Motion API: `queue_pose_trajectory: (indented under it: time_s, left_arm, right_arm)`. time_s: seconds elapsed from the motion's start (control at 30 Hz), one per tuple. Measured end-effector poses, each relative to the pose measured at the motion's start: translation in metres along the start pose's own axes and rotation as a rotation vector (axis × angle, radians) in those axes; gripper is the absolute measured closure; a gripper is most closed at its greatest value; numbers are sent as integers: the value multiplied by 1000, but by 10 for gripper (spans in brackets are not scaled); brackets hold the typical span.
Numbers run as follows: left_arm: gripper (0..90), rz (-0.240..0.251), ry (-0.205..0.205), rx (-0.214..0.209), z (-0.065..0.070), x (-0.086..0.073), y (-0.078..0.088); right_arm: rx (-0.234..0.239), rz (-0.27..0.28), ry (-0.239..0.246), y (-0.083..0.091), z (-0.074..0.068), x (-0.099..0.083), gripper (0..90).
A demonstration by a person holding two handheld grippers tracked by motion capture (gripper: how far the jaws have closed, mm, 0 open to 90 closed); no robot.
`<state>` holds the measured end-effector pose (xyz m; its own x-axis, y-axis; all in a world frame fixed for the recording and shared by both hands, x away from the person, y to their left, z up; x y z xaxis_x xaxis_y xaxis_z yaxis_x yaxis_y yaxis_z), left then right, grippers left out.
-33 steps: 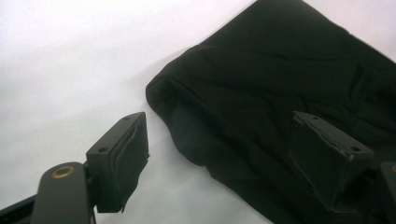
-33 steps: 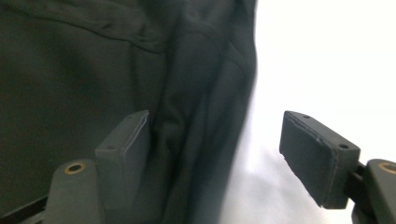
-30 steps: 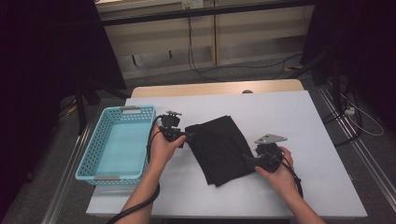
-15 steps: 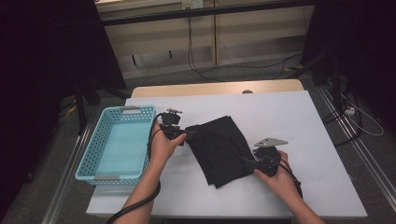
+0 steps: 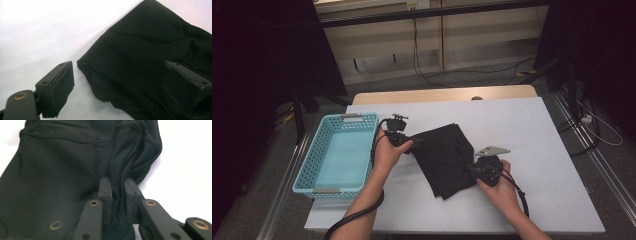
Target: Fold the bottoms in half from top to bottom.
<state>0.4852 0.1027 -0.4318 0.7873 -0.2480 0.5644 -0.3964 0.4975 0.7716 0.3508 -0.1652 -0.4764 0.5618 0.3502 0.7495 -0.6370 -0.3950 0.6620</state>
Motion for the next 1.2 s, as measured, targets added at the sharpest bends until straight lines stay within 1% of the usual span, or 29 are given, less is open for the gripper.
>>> queue_pose_trajectory:
  time_s: [0.03,0.1,0.17,0.23,0.3,0.37,0.4,0.43,0.47,0.5,0.53,0.57,0.6,0.63,0.67,0.7,0.73,0.77,0.8,0.83,0.87,0.9,0.93,0.97,1.0,1.03,1.1,1.17,1.2]
  left_arm:
    - [112,1,13,1,-1,2,0]
    - [110,2,14,0,-1,5,0]
    - [104,0,16,-4,-1,7,0]
    - [104,0,10,0,-1,9,-1]
    - [104,-3,19,9,-2,11,-4]
    - [109,-17,18,17,-2,11,-9]
    - [126,-17,18,17,-2,11,-9]
    - [149,-26,14,28,-3,11,-13]
    - [157,-26,14,28,-3,11,-13]
    - [157,-28,13,40,-5,10,-17]
    - [247,-36,3,44,-7,9,-22]
    - [250,-46,0,48,-8,8,-24]
    - [249,-46,0,48,-8,8,-24]
    - [252,-57,-12,83,-9,6,-26]
    - [280,-57,-12,83,-9,6,-26]
    - [321,-72,-3,62,-10,3,-29]
    - [356,-72,-3,62,-10,3,-29]
    - [387,-87,4,50,-9,1,-31]
    - [387,-87,-9,60,-8,1,-31]
    - [427,-97,-20,78,-5,1,-31]
    - [459,-97,-20,78,-5,1,-31]
    - [541,-123,5,69,-3,1,-30]
    - [597,-123,5,69,-3,1,-30]
    - [668,-146,22,53,2,2,-30]
    - [718,-146,22,53,2,2,-30]
    - [756,-169,22,47,5,3,-30]
    - [779,-185,47,55,7,5,-30]
    - [792,-205,83,44,6,9,-28]
    - [794,-205,83,44,6,9,-28]
  right_arm:
    - [4,7,-6,1,1,0,804]
    - [2,8,-8,4,3,0,809]
    - [18,14,-22,6,5,-1,811]
    - [22,22,-25,9,7,-2,812]
    - [27,32,-43,12,9,-2,812]
    - [26,30,-38,12,9,-3,812]
    - [26,30,-38,12,9,-3,812]
    - [24,29,-29,12,9,-3,812]
    - [24,29,-29,12,9,-3,812]
    - [23,27,-26,13,8,-3,812]
    - [24,31,-16,14,7,-3,812]
    - [22,30,-11,15,7,-3,812]
    - [22,30,-11,15,7,-3,812]
    - [27,32,-16,16,8,-4,812]
    - [27,32,-16,16,8,-4,812]
    - [33,38,-15,17,9,-5,811]
    - [33,39,-12,17,9,-5,812]
    - [33,39,-9,18,9,-6,811]
    - [33,39,-9,18,9,-6,811]
    - [33,39,-9,18,8,-6,811]
    - [33,39,-9,18,8,-6,811]
    - [34,41,-7,18,8,-6,811]
    - [34,40,-6,18,7,-5,812]
    - [32,36,1,18,7,-6,811]
    - [32,35,4,17,6,-6,811]
    - [32,34,5,17,6,-6,812]
    - [32,29,7,16,6,-6,813]
    - [35,30,8,17,6,-5,815]
    - [35,30,8,17,6,-5,815]
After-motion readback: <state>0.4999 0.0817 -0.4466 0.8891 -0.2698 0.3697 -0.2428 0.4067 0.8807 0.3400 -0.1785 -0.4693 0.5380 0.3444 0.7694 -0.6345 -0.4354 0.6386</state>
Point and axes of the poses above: each handheld gripper's, and its own axes: y roughly backward along the jaws, x roughly out of its top, z roughly to its right, the point moved 2 cm from there along -y, roughly forward along the jaws, and after that the axes turned 9 degrees about y, right-handed, at the moved point
